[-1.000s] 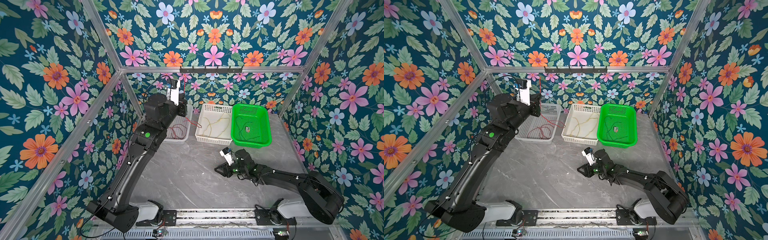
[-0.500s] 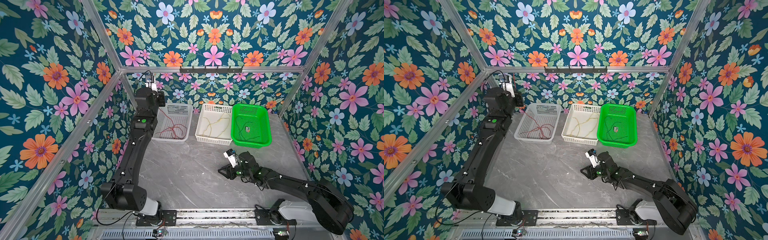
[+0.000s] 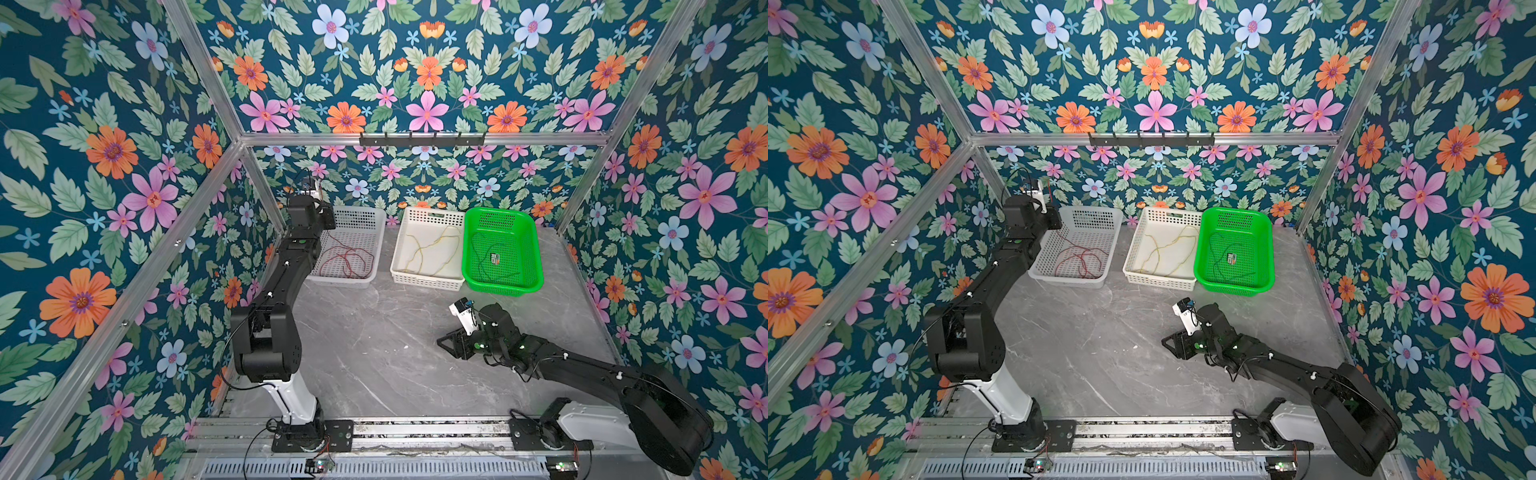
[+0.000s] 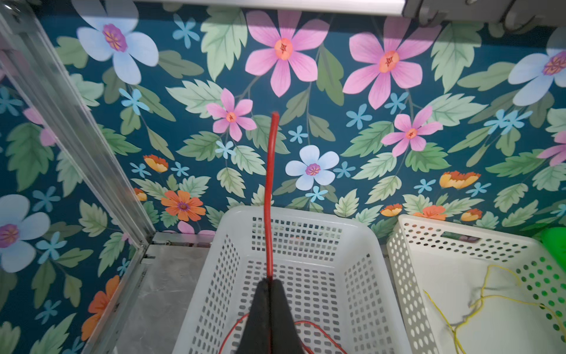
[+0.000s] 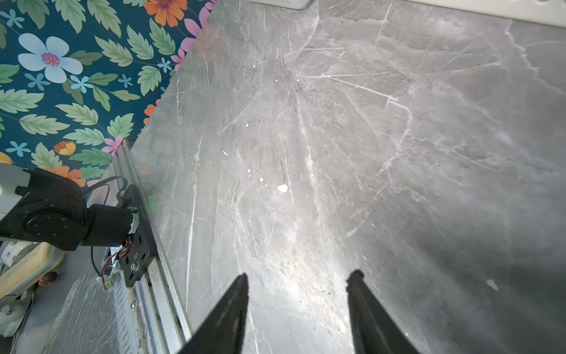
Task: Untangle and sort cables by color
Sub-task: Place the cable into the container.
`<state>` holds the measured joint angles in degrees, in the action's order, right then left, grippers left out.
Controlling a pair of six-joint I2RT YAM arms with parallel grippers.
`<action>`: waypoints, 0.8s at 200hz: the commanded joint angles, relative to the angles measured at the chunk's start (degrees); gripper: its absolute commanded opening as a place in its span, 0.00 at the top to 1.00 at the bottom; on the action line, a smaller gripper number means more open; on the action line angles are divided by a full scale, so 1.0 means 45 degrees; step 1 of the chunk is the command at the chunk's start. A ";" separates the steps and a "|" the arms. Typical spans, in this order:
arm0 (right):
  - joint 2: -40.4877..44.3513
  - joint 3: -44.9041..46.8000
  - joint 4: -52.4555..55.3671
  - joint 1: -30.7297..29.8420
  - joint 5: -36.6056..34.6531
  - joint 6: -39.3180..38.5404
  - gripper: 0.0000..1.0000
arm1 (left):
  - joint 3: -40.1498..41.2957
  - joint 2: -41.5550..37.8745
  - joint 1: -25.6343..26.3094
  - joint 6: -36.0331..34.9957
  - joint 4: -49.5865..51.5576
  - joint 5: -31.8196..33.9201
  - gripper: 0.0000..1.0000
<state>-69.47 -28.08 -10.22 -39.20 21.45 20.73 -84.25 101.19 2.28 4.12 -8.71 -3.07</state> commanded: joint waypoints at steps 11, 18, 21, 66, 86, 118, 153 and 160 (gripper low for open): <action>0.0330 -0.0048 0.0362 -0.0007 -0.0553 -0.0095 0.21 | 0.0185 0.0583 -0.0017 0.0235 -0.0832 -0.0336 0.88; 0.0404 -0.0079 0.0474 -0.0004 -0.0609 -0.0114 0.18 | 0.0215 0.0693 -0.0019 0.0251 -0.0902 -0.0441 0.88; 0.0449 -0.0112 0.0528 -0.0017 -0.0627 -0.0105 0.17 | 0.0224 0.0739 -0.0010 0.0256 -0.0924 -0.0481 0.88; 0.1494 -0.0187 0.1392 -0.0016 -0.1188 -0.0129 0.10 | -0.0041 0.1645 -0.0019 0.0198 -0.0985 -0.0528 0.87; 0.1905 -0.0206 0.1773 -0.0002 -0.1385 -0.0173 0.10 | -0.0109 0.1850 -0.0018 0.0326 -0.0972 -0.0672 0.75; 0.2475 -0.0226 0.2444 -0.0009 -0.1737 -0.0299 0.09 | 0.0410 0.1171 -0.0014 0.0776 -0.1345 -0.1436 0.32; 0.3722 -0.0799 0.3975 0.0128 -0.2921 -0.0660 0.01 | 0.2925 -0.1727 -0.0019 0.1318 -0.2105 -0.2063 0.14; 0.3923 -0.1066 0.4325 0.0414 -0.3221 -0.0535 0.01 | 0.3875 -0.2577 -0.0019 0.1611 -0.2486 -0.2008 0.14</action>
<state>-54.46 -30.26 4.01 -39.11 12.29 19.27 -74.91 97.73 2.24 7.90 -13.98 -10.24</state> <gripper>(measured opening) 0.975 0.853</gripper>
